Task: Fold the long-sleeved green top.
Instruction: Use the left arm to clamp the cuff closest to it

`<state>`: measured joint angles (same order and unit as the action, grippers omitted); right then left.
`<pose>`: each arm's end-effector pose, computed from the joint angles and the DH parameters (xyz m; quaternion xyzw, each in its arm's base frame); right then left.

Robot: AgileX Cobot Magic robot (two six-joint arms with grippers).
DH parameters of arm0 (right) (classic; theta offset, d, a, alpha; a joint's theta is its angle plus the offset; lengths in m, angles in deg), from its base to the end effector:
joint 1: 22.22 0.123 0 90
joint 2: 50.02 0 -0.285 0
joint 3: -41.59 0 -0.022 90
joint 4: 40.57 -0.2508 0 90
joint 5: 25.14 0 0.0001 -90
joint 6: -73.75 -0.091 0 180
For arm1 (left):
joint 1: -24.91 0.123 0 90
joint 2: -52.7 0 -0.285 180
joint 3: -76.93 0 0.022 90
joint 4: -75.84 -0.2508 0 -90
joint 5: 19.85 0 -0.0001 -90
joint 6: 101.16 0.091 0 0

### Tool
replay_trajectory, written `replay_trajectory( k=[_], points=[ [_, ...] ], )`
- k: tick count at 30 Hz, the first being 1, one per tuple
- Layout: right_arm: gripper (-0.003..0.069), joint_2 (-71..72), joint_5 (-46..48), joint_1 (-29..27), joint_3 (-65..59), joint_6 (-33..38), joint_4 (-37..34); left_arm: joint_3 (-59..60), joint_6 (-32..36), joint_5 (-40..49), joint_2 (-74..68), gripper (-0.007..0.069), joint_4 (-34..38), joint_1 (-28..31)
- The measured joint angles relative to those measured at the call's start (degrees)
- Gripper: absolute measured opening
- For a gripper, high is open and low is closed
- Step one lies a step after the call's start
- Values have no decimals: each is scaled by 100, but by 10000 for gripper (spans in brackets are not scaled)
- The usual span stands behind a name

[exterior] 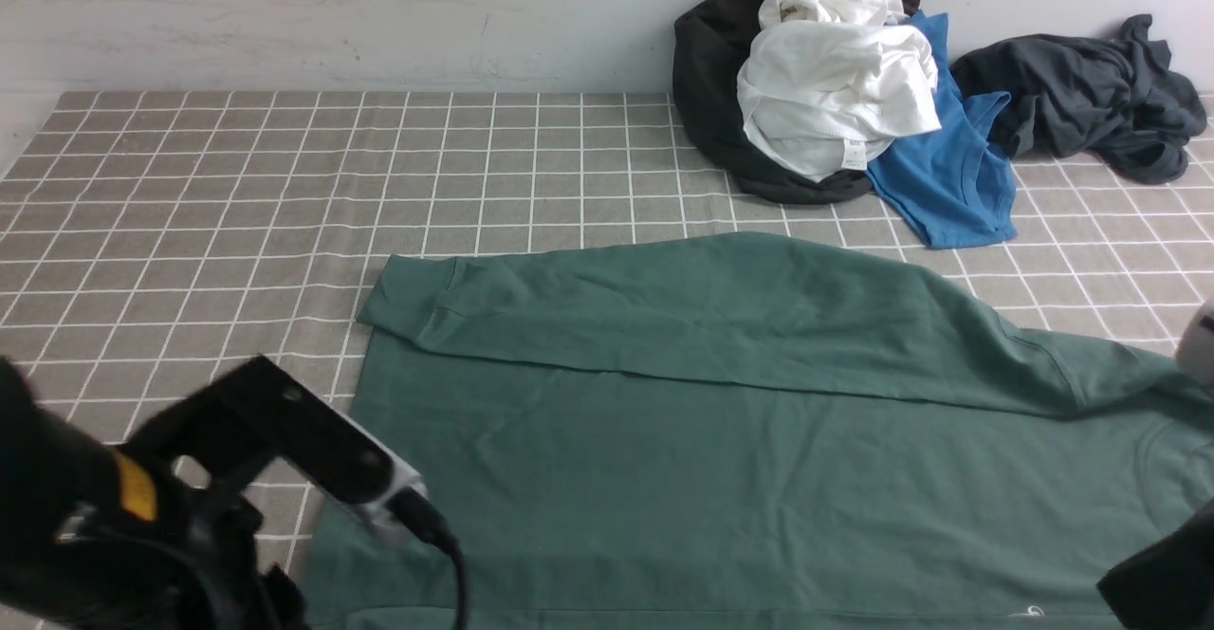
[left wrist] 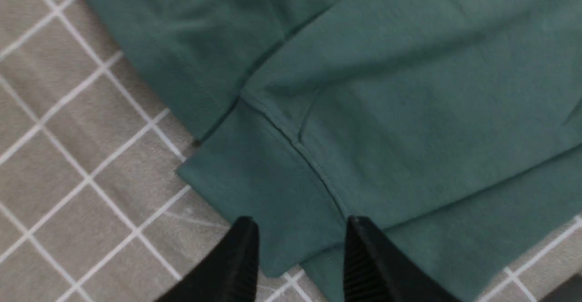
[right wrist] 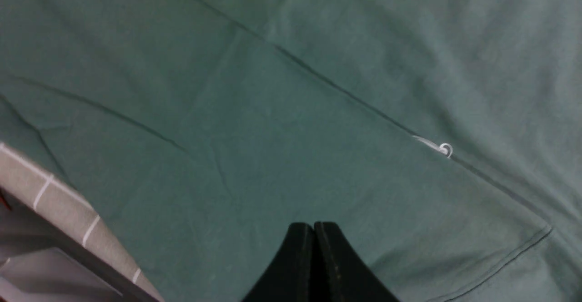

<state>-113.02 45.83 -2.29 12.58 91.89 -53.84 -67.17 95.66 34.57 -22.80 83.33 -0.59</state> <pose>0.1330 0.0692 0.3054 -0.3005 0.9355 0.1159 0.1452 0.1697 -0.0916 0.2402 0.3284 0.9347 -0.0666 0.1185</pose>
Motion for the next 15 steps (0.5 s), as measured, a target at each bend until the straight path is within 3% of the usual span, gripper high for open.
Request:
replay_trajectory(
  k=[6,15],
  points=[
    [-14,-12,22,108,1,0,100,-36,-5,-919,-1392,405,-222,-159],
    [-14,-12,22,108,1,0,104,-60,-151,-1600,-2506,416,-487,-165]
  ],
)
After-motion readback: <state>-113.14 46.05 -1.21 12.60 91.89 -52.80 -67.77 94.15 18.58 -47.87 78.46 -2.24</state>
